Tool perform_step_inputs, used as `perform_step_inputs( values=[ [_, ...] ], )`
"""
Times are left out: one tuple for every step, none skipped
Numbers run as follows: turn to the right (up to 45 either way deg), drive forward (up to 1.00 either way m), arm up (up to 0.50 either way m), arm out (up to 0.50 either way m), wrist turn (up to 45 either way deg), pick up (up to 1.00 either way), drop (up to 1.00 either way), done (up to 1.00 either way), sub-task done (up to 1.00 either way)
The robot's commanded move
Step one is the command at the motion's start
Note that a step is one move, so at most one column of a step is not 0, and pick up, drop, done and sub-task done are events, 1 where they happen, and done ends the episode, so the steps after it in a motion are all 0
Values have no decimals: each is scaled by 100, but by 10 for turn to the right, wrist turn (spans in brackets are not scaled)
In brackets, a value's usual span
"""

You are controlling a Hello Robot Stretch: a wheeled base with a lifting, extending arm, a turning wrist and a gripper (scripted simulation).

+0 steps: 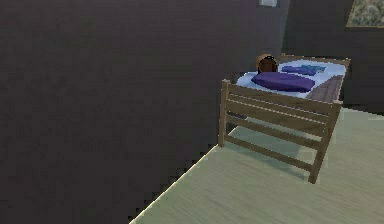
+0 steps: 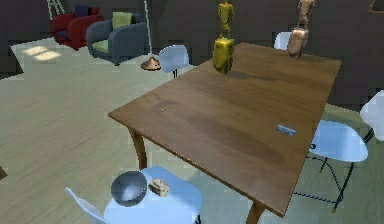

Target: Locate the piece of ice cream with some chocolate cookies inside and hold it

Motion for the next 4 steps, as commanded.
perform_step_inputs(
  values=[
    [0, 0, 0, 26, 0, 0, 0, 0, 0],
    [0, 0, 0, 0, 450, 0, 0, 0, 0],
    [0, 0, 0, 0, 450, 0, 0, 0, 0],
    [0, 0, 0, 0, 450, 0, 0, 0, 0]
  ],
)
